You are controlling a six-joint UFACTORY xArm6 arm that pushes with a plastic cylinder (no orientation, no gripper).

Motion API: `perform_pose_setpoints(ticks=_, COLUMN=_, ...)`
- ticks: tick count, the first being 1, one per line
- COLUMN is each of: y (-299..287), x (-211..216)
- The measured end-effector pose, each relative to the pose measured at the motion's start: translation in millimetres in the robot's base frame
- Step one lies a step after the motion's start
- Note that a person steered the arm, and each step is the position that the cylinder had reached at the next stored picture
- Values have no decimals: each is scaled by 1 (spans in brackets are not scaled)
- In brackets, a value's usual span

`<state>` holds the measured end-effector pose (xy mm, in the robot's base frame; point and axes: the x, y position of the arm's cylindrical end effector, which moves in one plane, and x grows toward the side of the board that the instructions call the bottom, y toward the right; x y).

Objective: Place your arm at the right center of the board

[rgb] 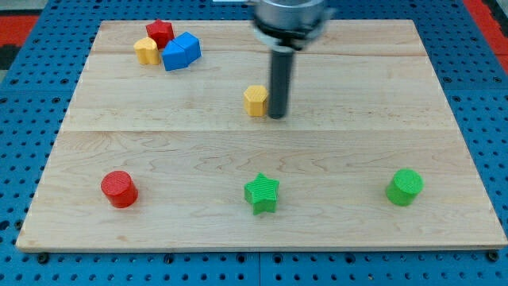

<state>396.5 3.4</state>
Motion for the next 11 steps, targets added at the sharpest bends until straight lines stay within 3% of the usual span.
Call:
perform_pose_setpoints(ticks=2, y=-99, x=-73)
perform_pose_setpoints(ticks=4, y=-32, x=-48)
perform_pose_setpoints(ticks=8, y=-29, x=-48)
perform_pose_setpoints(ticks=9, y=58, x=-36)
perform_pose_setpoints(ticks=11, y=258, x=62)
